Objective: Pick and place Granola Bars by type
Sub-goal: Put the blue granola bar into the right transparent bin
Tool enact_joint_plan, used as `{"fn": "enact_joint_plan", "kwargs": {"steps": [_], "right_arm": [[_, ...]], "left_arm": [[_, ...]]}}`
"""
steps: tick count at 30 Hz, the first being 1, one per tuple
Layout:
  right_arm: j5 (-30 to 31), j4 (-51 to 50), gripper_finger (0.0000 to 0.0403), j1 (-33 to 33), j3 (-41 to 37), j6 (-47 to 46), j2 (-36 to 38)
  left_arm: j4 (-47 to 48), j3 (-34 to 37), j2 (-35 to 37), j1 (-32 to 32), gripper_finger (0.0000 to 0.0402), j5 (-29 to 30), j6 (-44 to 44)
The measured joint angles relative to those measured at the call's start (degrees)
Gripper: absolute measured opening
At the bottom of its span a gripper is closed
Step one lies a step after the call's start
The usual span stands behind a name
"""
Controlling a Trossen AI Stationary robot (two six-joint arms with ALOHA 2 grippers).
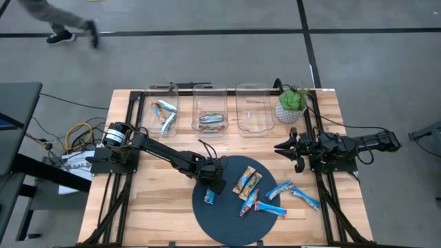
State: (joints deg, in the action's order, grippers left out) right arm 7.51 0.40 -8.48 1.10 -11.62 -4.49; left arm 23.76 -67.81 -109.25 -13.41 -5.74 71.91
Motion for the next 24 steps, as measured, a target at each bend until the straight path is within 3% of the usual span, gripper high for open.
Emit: {"fn": "enact_joint_plan", "kwargs": {"steps": [13, 24], "right_arm": [[0.00, 0.00, 0.0077, -0.01, 0.00, 0.01, 0.00], [0.00, 0.00, 0.0077, 0.01, 0.00, 0.00, 0.00]], "left_arm": [[-4.38, 0.04, 0.00, -0.02, 0.0001, -3.19, -2.63], [-19.16, 0.04, 0.00, 0.00, 0.0002, -3.43, -4.88]]}}
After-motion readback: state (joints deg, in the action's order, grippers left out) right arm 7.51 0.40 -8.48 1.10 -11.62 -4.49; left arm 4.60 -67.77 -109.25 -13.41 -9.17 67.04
